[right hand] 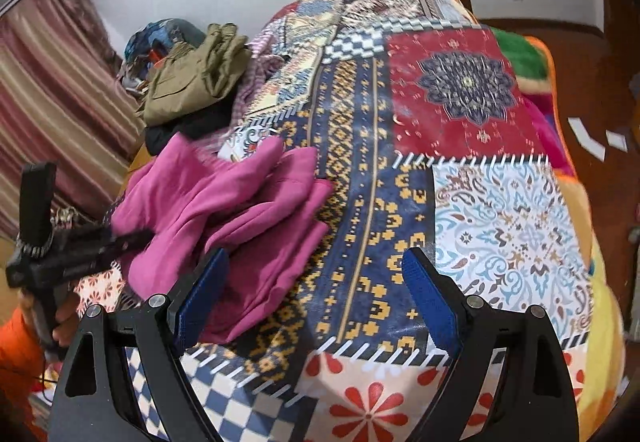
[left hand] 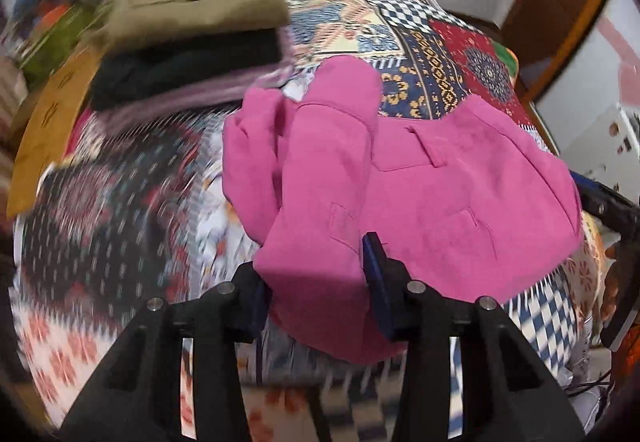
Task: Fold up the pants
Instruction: 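Lift the folded pink pants with both grippers off the quilt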
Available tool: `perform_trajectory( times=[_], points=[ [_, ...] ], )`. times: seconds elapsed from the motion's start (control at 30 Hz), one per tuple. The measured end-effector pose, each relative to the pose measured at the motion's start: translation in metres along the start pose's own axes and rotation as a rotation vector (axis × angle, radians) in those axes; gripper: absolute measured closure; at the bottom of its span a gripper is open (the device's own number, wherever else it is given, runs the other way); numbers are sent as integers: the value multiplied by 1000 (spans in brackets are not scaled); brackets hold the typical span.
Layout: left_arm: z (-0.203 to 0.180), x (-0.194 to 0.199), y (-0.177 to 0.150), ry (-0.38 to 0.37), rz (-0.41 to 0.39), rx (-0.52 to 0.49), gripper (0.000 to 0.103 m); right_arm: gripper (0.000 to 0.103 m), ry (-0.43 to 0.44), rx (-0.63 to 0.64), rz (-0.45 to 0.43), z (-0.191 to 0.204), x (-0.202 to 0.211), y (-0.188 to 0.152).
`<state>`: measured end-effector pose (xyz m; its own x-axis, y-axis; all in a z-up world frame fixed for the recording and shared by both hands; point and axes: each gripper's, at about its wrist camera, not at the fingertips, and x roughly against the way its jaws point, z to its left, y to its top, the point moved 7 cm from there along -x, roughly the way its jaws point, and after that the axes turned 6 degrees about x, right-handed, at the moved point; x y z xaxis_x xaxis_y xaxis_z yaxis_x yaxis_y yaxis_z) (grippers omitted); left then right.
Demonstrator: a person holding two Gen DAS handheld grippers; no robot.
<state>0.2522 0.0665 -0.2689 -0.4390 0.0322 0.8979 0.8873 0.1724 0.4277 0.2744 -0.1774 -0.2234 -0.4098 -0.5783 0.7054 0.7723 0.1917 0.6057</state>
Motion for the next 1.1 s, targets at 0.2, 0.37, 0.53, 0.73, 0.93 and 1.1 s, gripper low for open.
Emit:
perform_trajectory(
  times=[0.2, 0.37, 0.53, 0.73, 0.93, 1.1],
  points=[
    [8, 40, -14, 9, -71, -30, 48, 15, 32, 46, -39, 28, 21, 20],
    [23, 64, -3, -34, -129, -17, 26, 15, 66, 85, -17, 61, 8, 31],
    [23, 44, 15, -34, -93, -88, 7, 15, 71, 100, 43, 75, -29, 32],
    [39, -7, 18, -95, 55, -2, 7, 15, 39, 92, 156, 64, -66, 13],
    [44, -32, 4, -198, 144, 76, 2, 15, 87, 46, 217, 51, -76, -6],
    [52, -48, -5, -278, 207, 145, 0, 15, 96, 73, 222, 54, -79, -11]
  ],
)
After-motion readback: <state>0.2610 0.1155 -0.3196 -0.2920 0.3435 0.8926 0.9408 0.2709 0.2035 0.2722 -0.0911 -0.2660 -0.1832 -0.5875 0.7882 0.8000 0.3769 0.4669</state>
